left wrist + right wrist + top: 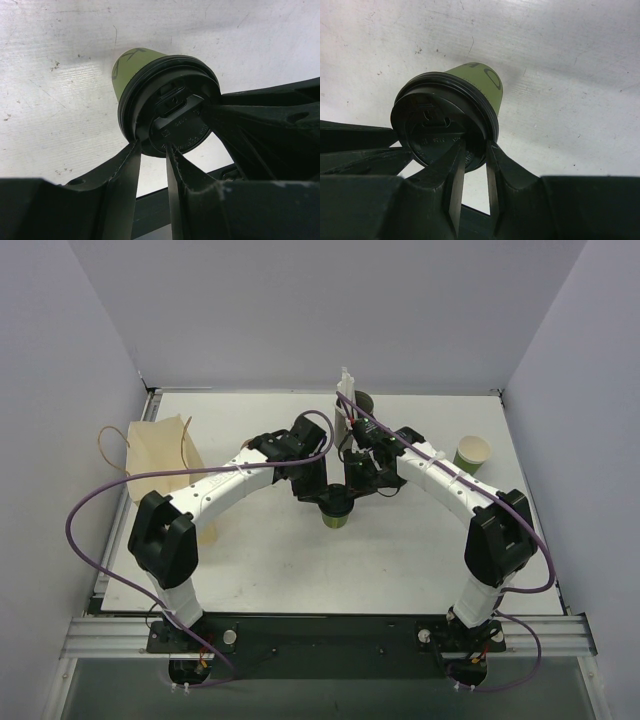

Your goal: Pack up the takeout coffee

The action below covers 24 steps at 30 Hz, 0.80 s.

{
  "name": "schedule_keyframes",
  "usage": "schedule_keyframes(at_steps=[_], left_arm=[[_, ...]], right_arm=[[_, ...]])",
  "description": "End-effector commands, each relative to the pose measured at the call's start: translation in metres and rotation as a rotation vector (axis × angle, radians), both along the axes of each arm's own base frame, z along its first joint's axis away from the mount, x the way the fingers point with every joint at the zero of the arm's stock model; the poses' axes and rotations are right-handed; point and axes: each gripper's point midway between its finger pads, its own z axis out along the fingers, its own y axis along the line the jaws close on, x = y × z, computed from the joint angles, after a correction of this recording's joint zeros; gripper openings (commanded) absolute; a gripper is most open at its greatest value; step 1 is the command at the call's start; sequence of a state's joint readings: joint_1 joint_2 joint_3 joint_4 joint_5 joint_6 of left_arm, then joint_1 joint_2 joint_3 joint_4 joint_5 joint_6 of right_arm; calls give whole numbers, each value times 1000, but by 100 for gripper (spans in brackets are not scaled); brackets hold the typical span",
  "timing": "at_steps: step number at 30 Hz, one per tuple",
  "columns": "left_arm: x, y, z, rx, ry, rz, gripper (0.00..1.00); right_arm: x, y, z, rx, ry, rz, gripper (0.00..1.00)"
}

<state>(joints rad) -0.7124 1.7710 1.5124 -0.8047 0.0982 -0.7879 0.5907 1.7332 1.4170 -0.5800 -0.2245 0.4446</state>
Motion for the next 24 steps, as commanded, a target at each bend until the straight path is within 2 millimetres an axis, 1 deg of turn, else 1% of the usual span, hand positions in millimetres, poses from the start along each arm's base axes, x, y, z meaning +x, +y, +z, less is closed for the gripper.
schedule_keyframes(at_steps=[1, 4, 7, 10, 14, 18, 24], left_arm=[[-5, 9, -26, 72, 27, 11, 39], [-7, 12, -27, 81, 26, 7, 43], [-6, 14, -26, 81, 20, 6, 44], [-4, 14, -24, 79, 14, 0, 43], [-3, 13, -21, 82, 13, -5, 38], [-3, 15, -23, 95, 16, -2, 38], [-5, 18, -20, 87, 9, 3, 38]], right_arm=[[-17, 1, -20, -36, 61, 8, 19], [-16, 0, -18, -38, 56, 4, 19], [-16, 0, -19, -40, 58, 4, 19], [-16, 0, -19, -40, 59, -1, 19], [-17, -1, -21, -47, 65, 0, 18], [-17, -1, -22, -50, 69, -2, 18], [-17, -1, -23, -51, 74, -6, 18]])
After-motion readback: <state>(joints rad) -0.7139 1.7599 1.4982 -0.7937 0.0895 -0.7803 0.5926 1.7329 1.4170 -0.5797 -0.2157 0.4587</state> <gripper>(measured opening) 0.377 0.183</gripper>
